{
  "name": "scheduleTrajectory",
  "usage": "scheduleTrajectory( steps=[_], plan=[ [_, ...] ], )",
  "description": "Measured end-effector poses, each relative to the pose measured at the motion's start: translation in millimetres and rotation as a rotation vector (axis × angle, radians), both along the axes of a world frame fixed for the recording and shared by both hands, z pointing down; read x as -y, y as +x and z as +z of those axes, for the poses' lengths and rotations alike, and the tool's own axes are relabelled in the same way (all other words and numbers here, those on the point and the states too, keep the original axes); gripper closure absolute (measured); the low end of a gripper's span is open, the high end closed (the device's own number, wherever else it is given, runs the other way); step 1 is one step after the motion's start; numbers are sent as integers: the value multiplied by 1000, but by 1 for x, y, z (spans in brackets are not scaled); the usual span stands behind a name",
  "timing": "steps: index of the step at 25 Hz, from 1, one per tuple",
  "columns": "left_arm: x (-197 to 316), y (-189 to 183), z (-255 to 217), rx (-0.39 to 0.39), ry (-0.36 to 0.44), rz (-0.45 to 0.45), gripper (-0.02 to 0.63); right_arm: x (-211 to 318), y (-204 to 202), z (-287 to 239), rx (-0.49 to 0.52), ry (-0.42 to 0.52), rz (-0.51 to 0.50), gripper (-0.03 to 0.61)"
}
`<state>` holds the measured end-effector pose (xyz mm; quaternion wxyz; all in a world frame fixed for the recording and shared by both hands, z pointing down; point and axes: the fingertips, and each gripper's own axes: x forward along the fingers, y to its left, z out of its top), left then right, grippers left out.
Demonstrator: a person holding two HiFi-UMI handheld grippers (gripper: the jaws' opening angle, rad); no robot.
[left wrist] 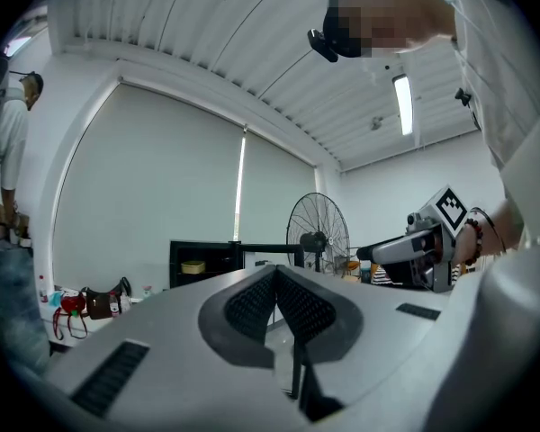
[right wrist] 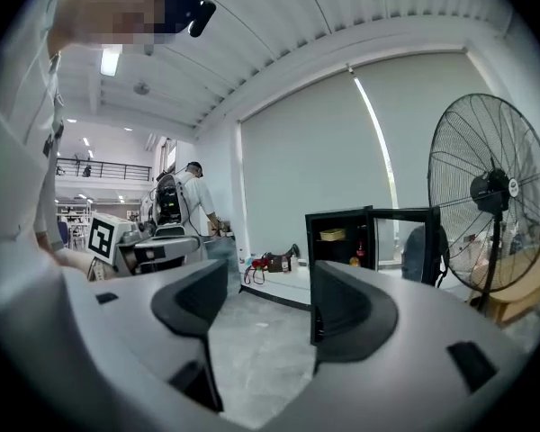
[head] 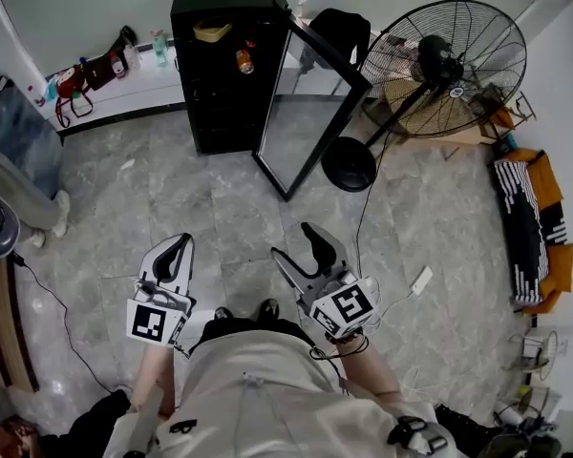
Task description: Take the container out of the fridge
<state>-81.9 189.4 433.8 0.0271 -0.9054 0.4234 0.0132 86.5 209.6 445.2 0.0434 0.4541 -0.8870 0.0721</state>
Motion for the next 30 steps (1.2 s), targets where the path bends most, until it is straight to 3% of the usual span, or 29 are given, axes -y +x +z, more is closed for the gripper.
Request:
scheduleTrajectory(
  steps=[6,15,30],
  plan=[
    [-4,-1,1,-2,-5,0,604,4,3,-3,-2,9,35,235],
    [-8,-10,-1,-9,1,-5,604,4,-2,-1,5,-7,33,233],
    [-5,-46,6,6,3,56,604,5,-12,14,22,-25,129,235]
  ],
)
